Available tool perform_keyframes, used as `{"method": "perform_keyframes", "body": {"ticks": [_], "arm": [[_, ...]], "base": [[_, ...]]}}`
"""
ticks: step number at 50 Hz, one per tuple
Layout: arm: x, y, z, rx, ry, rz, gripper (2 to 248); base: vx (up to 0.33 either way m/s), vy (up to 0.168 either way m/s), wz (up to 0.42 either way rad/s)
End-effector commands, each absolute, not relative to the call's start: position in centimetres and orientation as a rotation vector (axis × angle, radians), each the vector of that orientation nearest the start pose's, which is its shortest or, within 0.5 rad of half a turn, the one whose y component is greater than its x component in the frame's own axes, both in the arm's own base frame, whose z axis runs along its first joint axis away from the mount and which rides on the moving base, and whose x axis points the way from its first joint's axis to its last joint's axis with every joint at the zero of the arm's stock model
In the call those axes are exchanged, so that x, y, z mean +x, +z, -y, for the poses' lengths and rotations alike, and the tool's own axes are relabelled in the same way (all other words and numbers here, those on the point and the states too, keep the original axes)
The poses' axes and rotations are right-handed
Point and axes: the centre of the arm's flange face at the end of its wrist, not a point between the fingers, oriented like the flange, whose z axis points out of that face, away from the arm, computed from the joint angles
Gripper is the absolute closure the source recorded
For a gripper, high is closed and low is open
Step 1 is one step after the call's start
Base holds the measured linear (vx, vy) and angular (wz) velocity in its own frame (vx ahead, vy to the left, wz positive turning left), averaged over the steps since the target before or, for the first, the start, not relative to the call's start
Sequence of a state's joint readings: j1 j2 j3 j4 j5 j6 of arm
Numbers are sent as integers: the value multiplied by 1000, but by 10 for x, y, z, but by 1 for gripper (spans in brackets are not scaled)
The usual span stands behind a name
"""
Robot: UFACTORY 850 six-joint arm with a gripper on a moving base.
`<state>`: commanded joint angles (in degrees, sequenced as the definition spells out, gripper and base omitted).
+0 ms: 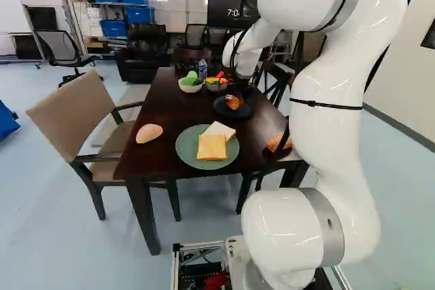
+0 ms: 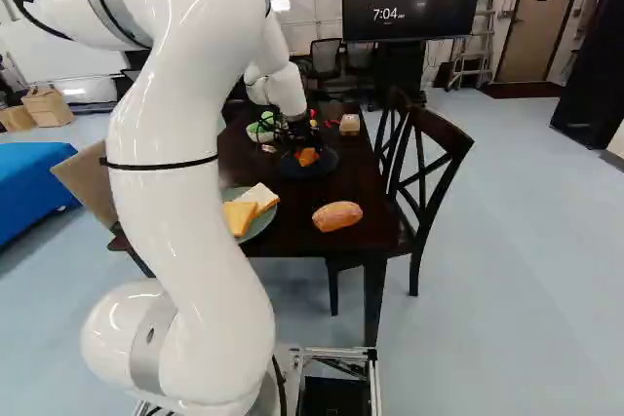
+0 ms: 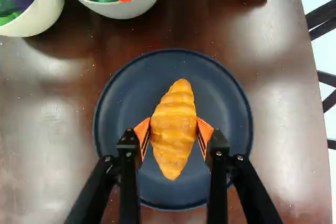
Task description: Move the croissant to the empty plate
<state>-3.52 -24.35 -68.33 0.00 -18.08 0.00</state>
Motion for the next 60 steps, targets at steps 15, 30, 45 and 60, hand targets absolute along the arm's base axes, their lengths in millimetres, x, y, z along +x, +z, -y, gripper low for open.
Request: {"method": "perform_keyframes", "body": {"ticks": [15, 30, 45, 60], "arm": [[603, 436, 37, -3074, -707, -94, 35], [603, 436, 37, -3074, -707, -94, 3], [598, 452, 37, -3065, -745, -94, 3], [590, 472, 31, -3059, -764, -80, 3]], "base": [[0, 0, 0], [0, 0, 0], [0, 0, 0], [0, 0, 0]]}}
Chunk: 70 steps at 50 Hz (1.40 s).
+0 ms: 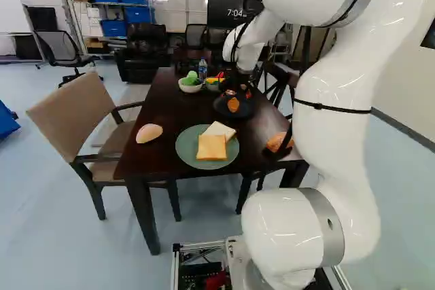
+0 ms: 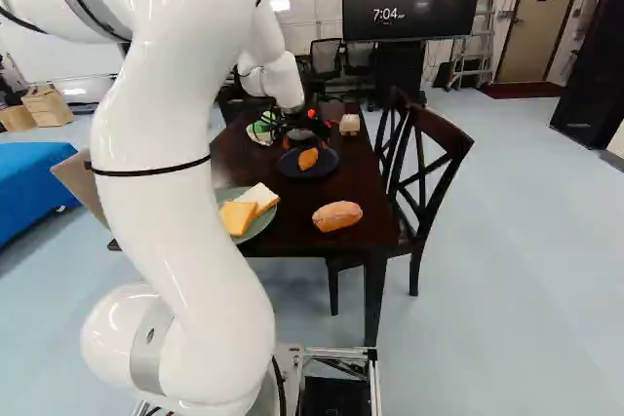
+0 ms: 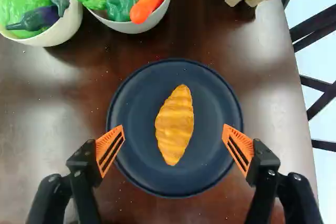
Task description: Move the croissant to the empty plate
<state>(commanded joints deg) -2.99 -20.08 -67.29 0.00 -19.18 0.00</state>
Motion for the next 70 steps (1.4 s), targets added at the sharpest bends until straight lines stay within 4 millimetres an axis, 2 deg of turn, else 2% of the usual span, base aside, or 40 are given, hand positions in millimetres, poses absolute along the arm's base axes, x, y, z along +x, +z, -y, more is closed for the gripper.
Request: {"method": "perform_keyframes", "body": {"ticks": [29, 53, 70], "arm": [[572, 508, 2, -3041, -792, -6, 3], [540, 537, -21, -3039, -756, 59, 3], [528, 536, -27, -3051, -695, 79, 3]], "base": [[0, 0, 0], [0, 0, 0], [0, 0, 0]]}}
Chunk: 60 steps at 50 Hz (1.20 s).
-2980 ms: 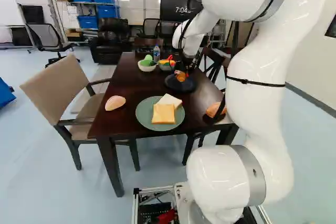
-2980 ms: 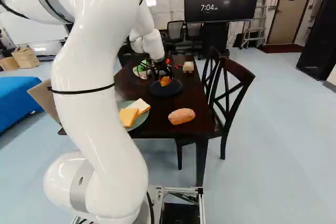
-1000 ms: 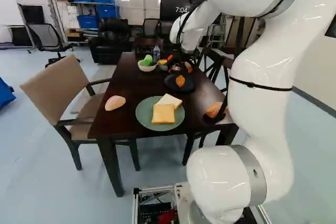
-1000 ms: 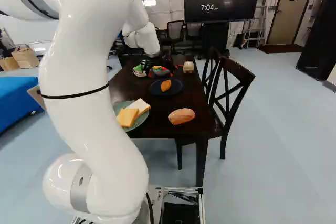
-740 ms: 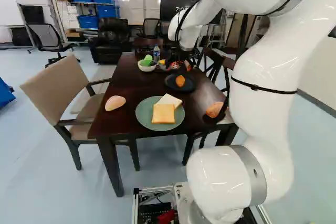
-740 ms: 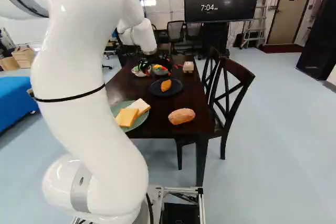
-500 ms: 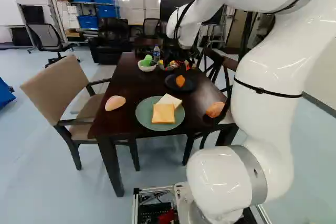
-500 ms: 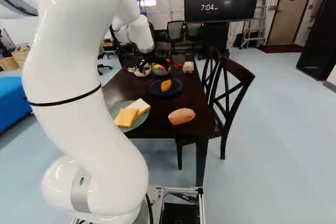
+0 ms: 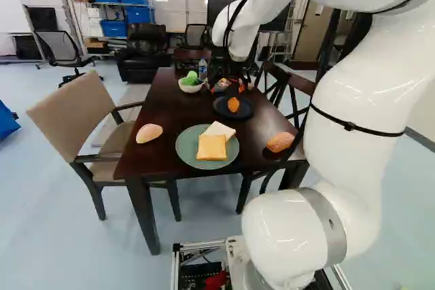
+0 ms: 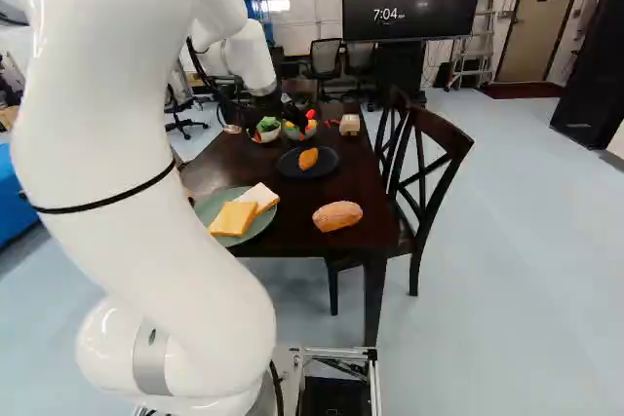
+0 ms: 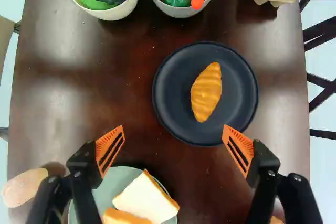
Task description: Move the croissant to the empty plate
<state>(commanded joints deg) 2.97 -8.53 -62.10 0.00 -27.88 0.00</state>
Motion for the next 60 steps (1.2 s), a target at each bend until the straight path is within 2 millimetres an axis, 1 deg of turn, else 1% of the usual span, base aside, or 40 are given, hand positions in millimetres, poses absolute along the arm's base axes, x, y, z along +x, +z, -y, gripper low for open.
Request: {"method": "perform_keyframes", "body": {"ticks": [28, 60], "arm": [[528, 536, -27, -3051, -695, 79, 3], [528, 536, -27, -3051, -695, 79, 3]], "base": [[-12, 0, 1], [-115, 1, 14]]}}
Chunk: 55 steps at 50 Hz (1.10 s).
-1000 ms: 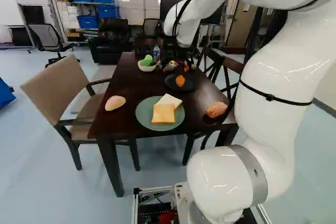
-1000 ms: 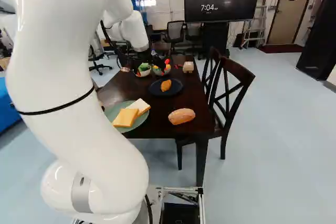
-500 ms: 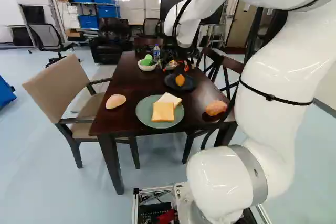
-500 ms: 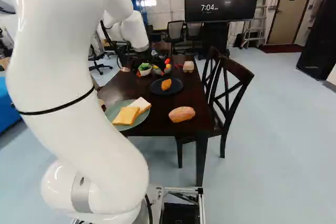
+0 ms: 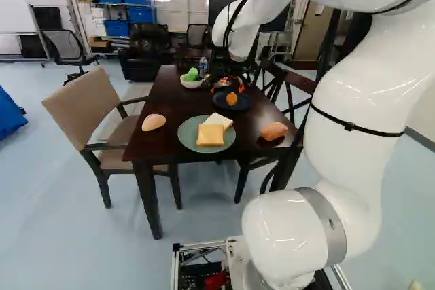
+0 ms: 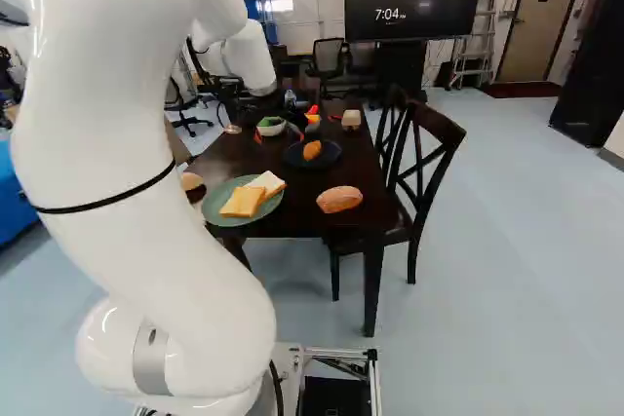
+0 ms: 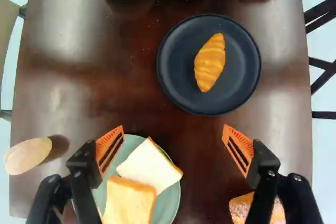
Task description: Move the croissant to the empty plate
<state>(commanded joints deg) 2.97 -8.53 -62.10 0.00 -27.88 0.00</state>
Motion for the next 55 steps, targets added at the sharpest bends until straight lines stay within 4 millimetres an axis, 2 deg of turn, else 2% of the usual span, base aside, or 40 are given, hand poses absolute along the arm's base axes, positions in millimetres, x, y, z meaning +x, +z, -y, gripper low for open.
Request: {"method": "perform_keyframes", "body": {"ticks": [39, 55], "arm": [[528, 536, -27, -3051, -695, 79, 3], [528, 536, -27, -3051, -695, 79, 3]], "base": [[-137, 1, 17], [-154, 34, 3]]}}
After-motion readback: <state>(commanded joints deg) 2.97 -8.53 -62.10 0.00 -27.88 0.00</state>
